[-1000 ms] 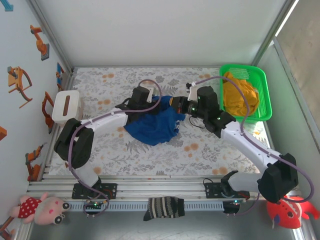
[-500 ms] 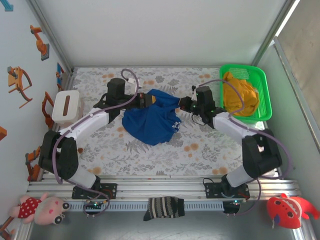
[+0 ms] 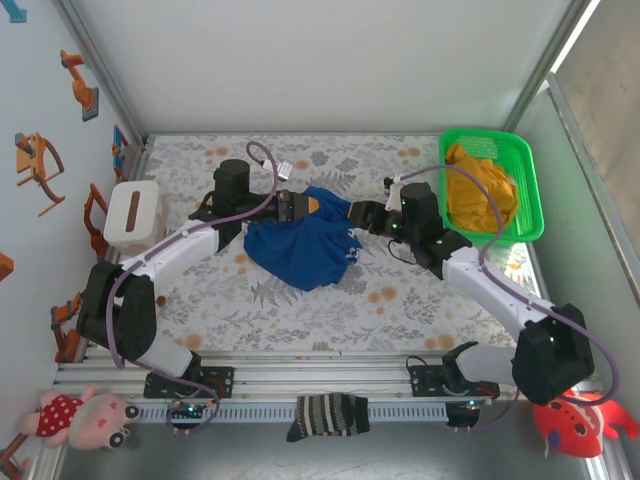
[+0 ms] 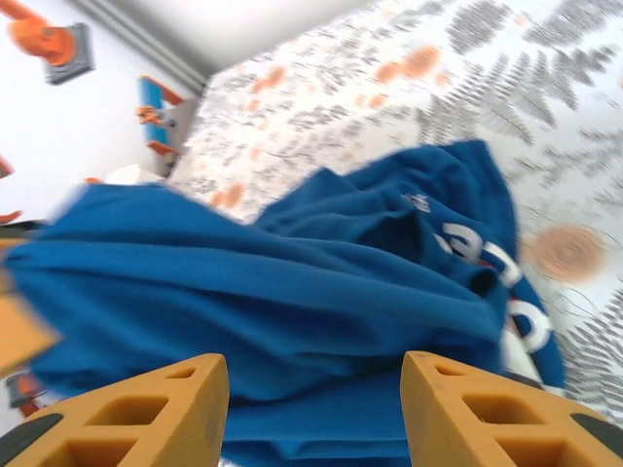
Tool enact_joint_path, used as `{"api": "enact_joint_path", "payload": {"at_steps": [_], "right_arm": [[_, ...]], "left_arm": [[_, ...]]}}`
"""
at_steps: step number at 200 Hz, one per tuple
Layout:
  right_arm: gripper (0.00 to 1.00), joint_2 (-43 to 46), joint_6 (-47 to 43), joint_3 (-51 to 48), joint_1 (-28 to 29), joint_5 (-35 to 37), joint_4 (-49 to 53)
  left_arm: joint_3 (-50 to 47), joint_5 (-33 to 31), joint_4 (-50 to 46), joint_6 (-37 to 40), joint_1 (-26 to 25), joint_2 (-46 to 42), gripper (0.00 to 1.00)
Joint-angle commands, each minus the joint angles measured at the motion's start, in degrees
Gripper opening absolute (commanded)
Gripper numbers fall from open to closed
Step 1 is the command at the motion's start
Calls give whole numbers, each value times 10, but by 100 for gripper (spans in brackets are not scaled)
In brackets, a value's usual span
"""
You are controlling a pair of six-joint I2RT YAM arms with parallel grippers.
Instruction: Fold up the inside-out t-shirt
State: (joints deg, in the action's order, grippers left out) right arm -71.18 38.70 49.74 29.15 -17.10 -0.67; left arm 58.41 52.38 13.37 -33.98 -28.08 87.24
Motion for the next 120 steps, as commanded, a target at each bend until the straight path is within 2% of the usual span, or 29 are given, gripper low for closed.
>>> {"api": "enact_joint_path", "payload": {"at_steps": [1,30,90,109,120], "right_arm": [[49,-5,-34,26,26,5,34],[50,-30,-46,55,52,0,30],[49,-91,-39,89,70,-7,4],[47,-108,-41,106,70,5,4],[42,-117,-44,117,69,12,7]], "left_arm": [[14,22,21,-5,3,3,0],[16,21,23,-7,2,6,0],[19,18,25,-15,2,11,0],[18,21,24,-14,2,9,0],[15,22,23,-14,3,8,0]]}}
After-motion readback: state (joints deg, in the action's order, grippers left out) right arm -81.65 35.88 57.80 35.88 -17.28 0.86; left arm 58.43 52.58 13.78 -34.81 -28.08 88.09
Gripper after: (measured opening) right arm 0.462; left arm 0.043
